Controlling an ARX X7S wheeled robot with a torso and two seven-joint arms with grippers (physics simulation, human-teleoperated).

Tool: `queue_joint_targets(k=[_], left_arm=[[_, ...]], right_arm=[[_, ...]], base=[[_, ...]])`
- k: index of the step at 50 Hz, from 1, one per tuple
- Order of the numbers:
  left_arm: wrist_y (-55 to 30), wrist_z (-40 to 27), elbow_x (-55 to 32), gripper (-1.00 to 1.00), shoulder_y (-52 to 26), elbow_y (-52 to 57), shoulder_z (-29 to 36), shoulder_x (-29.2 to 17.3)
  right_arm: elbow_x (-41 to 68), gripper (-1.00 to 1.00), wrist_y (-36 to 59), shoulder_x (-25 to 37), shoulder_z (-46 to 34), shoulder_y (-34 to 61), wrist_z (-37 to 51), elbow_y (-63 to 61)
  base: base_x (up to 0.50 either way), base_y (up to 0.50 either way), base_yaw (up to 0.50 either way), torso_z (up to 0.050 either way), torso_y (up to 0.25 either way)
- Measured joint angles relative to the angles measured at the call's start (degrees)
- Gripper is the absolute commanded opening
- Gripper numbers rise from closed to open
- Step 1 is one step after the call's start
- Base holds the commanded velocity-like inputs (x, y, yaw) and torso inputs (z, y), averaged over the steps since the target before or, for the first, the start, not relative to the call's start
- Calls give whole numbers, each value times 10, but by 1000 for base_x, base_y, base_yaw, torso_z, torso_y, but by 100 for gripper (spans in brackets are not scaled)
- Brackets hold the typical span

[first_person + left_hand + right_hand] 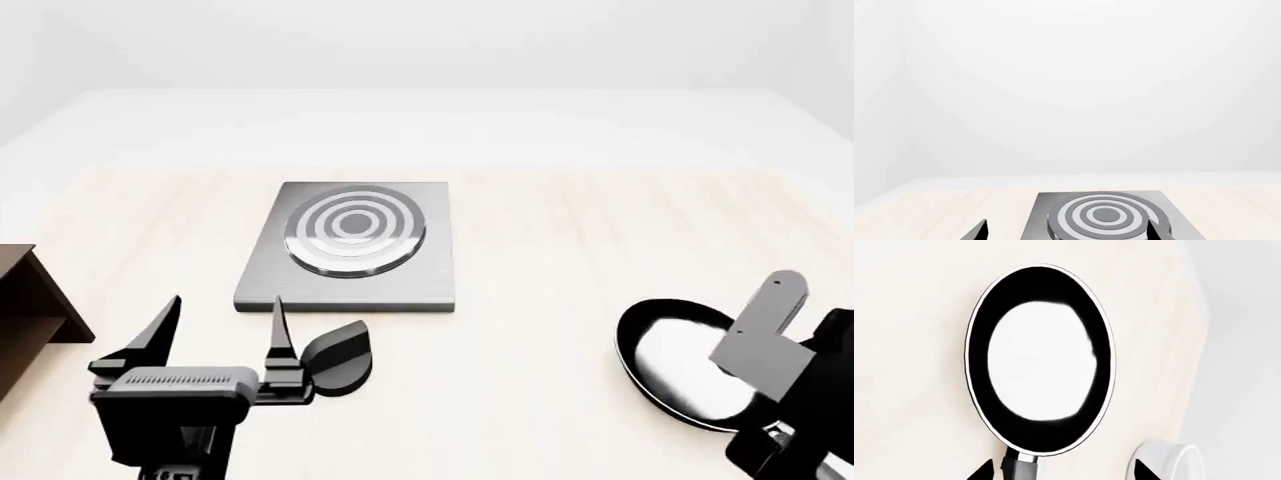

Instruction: Turn on the stove and put the frying pan on it.

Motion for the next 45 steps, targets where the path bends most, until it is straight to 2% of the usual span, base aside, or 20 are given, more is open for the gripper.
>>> queue_joint_targets(k=[21, 45], left_arm=[[2, -5, 0, 100, -1, -2, 4, -4], [3, -11, 0, 100, -3, -6, 10, -7]], right_arm=[[15, 100, -20, 14, 1, -59, 25, 38], [55, 100, -98, 23, 81, -207, 105, 100]], base=[[0, 0, 0, 0, 0], [0, 0, 0, 0, 0]])
